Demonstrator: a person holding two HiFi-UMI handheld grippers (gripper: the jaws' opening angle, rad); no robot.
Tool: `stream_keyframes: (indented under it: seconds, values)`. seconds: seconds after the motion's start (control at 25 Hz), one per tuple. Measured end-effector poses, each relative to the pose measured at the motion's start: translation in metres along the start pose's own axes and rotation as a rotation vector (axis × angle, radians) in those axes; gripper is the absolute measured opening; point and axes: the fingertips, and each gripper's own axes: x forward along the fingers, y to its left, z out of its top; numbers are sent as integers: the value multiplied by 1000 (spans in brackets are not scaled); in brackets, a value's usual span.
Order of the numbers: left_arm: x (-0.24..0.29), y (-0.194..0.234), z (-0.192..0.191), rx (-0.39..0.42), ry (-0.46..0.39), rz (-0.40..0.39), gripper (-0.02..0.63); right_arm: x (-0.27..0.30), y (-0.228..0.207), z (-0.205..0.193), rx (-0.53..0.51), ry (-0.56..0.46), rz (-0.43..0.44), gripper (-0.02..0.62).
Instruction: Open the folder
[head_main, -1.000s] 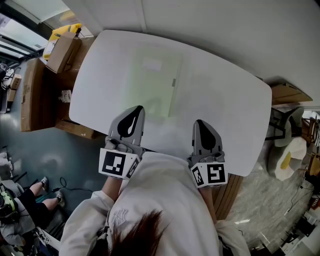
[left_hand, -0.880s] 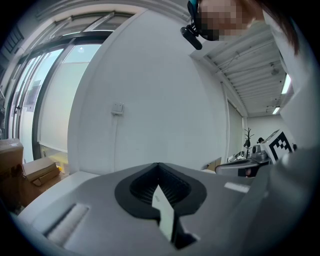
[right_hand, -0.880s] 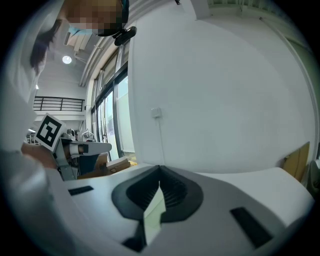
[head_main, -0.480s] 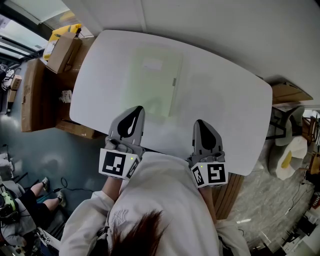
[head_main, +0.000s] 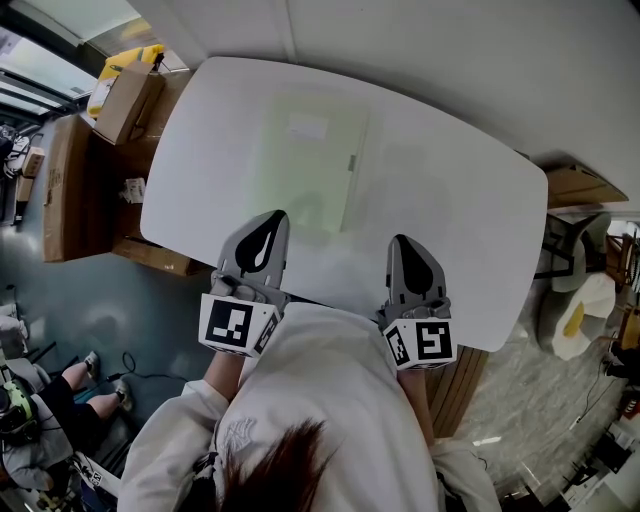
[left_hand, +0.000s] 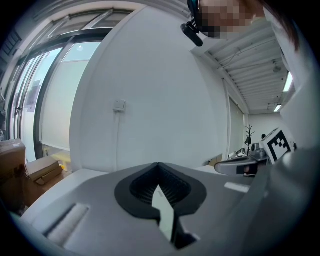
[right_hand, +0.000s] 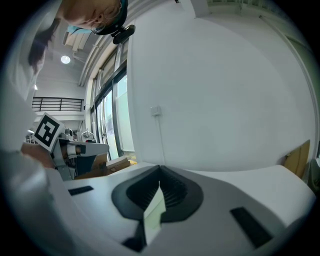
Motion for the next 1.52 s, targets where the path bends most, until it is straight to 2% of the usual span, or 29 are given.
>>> stream_keyframes:
  seconds: [0.36, 0.6, 0.96, 1.4, 1.52]
  values:
    - [10, 8, -17, 16, 50, 13, 8, 36, -3, -17, -15, 25, 41, 6]
    - [21, 11, -37, 65, 110, 23, 8, 66, -3, -44, -7, 74, 89, 6]
    - [43, 6, -65, 197, 190, -5, 8, 113, -4, -83, 11, 134, 164, 6]
    - [54, 1, -106, 282, 293, -18, 8, 140, -12, -126, 25, 205, 208, 6]
    - [60, -6, -113, 358, 310, -47, 8, 146, -11, -133, 20, 221, 226, 6]
